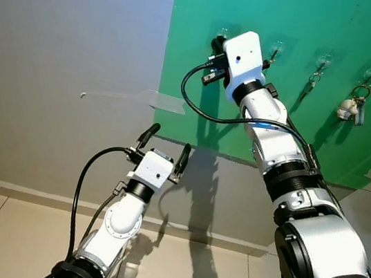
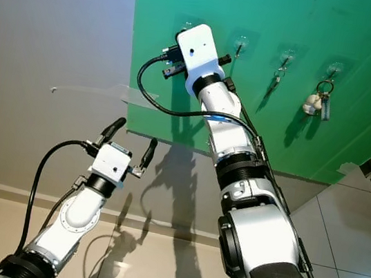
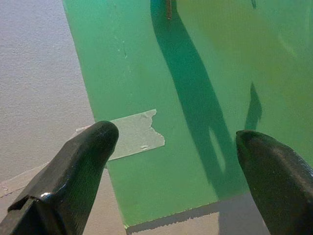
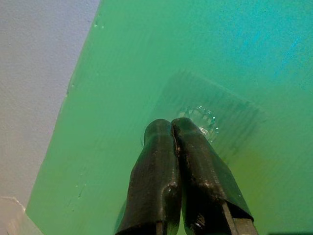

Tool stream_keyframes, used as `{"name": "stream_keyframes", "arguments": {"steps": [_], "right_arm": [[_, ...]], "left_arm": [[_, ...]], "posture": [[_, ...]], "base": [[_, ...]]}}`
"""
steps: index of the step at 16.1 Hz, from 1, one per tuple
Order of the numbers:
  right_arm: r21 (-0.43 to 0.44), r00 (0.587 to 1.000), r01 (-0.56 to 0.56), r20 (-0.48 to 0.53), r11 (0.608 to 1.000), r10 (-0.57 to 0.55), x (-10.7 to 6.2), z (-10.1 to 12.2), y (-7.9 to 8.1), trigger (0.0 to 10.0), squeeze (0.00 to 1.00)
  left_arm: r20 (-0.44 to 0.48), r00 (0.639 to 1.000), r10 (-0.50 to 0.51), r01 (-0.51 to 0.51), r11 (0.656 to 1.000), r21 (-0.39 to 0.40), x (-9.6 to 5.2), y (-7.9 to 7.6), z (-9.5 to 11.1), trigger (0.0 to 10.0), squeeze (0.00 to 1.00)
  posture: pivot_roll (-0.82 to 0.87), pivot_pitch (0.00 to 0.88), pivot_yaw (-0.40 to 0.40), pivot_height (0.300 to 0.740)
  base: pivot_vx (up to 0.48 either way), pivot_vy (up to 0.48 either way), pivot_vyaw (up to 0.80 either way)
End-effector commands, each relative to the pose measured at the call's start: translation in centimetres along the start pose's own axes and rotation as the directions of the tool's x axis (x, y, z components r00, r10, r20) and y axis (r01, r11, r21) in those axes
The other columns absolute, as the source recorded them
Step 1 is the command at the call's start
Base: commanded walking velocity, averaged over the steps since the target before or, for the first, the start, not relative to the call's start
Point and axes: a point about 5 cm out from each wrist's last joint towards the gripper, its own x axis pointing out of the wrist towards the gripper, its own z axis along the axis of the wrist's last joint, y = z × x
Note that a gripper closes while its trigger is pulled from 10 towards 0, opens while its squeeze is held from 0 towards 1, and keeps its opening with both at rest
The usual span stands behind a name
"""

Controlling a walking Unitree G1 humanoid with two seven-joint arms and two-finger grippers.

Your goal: Hang keys on a hook

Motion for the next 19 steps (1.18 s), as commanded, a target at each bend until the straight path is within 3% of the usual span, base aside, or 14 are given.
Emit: {"name": "stream_keyframes", "arguments": {"steps": [1, 3, 8, 17, 19], "right_arm": [[0.015, 1.000, 0.013, -0.004, 1.000, -0.013, 0.0, 0.0, -0.6, 0.0, 0.00], [0.004, 1.000, 0.014, 0.007, 1.000, -0.014, 0.0, 0.2, -0.7, 0.0, 0.00], [-0.128, 0.991, 0.035, 0.129, 0.991, -0.018, 0.1, 2.3, -1.3, 0.0, 0.00], [-0.111, 0.995, 0.020, 0.098, 0.994, -0.010, 0.2, 1.6, -0.8, 0.0, 0.00], [-0.110, 0.999, 0.019, 0.029, 0.994, -0.016, 0.2, 0.1, -0.7, 0.0, 0.00]], "left_arm": [[0.010, 1.000, 0.000, 0.000, 1.000, -0.001, 0.1, -0.3, 0.4, 10.0, 0.00], [0.002, 1.000, -0.001, 0.001, 1.000, 0.005, 0.2, -0.3, 0.4, 10.0, 0.00], [-0.008, 1.000, -0.001, 0.001, 1.000, -0.006, 0.3, -0.3, 0.3, 10.0, 0.00], [-0.009, 1.000, 0.001, -0.001, 1.000, -0.010, 0.3, -0.4, 0.4, 10.0, 0.00], [-0.002, 1.000, 0.002, -0.002, 1.000, -0.013, 0.3, -0.4, 0.5, 10.0, 0.00]], "posture": [[-0.07, 0.000, -0.123, 0.723], [-0.07, 0.000, -0.122, 0.723], [-0.08, 0.000, -0.120, 0.723], [-0.07, 0.000, -0.123, 0.723], [-0.07, 0.000, -0.124, 0.723]], "base": [[0.000, 0.000, 0.00], [0.000, 0.000, 0.00], [0.000, 0.000, 0.00], [0.000, 0.000, 0.00], [0.000, 0.000, 0.00]]}}
